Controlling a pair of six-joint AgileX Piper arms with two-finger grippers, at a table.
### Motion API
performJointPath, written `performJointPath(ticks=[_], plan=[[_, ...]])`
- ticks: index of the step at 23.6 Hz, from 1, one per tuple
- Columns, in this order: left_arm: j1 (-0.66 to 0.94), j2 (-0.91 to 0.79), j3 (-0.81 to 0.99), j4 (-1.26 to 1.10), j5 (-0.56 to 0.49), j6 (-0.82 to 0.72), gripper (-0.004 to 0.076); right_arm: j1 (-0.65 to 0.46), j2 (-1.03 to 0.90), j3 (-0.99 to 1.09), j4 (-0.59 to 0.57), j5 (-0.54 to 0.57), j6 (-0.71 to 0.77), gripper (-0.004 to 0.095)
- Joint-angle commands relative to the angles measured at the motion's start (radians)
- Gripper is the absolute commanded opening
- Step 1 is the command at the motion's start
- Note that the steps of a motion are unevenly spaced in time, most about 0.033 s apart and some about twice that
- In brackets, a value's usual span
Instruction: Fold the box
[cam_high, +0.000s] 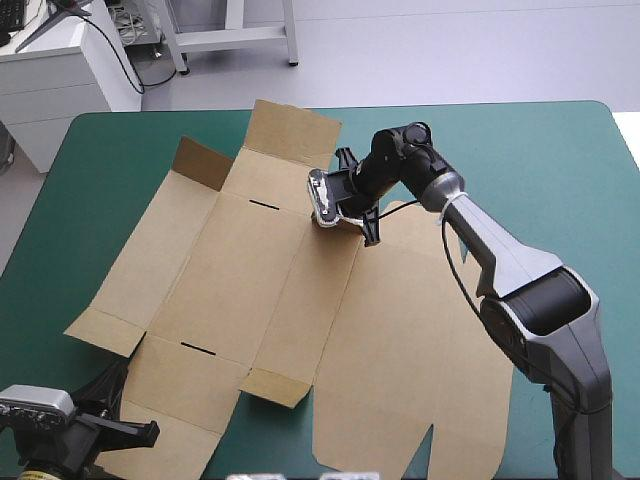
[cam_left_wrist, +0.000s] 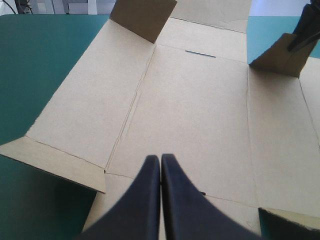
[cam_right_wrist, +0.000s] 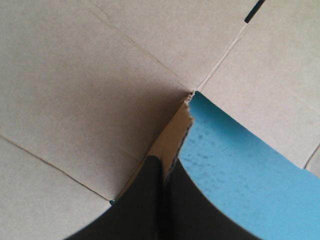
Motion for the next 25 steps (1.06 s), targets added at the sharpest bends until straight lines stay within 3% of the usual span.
performJointPath(ticks=[1, 8, 12, 16, 18, 22, 23, 25], plan=[[-0.003, 0.018, -0.032, -0.022, -0.070, 0.001, -0.0008, -0.002, -0.043, -0.035, -0.004, -0.127, -0.018, -0.0019], [-0.003, 0.018, -0.032, -0.022, -0.070, 0.001, -0.0008, -0.002, -0.012, -0.035, -0.141, -0.144, -0.031, -0.0019], [-0.003, 0.018, -0.032, -0.022, -0.070, 0.001, -0.0008, -0.002, 0.004, -0.035, -0.057, -0.134, -0.018, -0.0019], [-0.003, 0.018, -0.032, -0.022, -0.070, 0.001, -0.0008, -0.002, 0.004, -0.035, 0.016, -0.206, 0.148, 0.0026], [-0.003, 0.018, -0.032, -0.022, -0.070, 0.001, -0.0008, -0.002, 0.004, -0.035, 0.016, -0.204, 0.162, 0.0171], [-0.003, 0.018, -0.032, -0.022, -0.070, 0.001, -0.0008, -0.002, 0.004, -0.035, 0.016, -0.222, 0.273, 0.0553], [-0.003, 0.018, -0.032, -0.022, -0.070, 0.001, -0.0008, -0.002, 0.004, -0.035, 0.016, -0.231, 0.359, 0.0625], [-0.003, 0.018, -0.032, -0.022, -0.070, 0.001, -0.0008, -0.002, -0.014, -0.039, -0.003, -0.245, 0.665, 0.0618]])
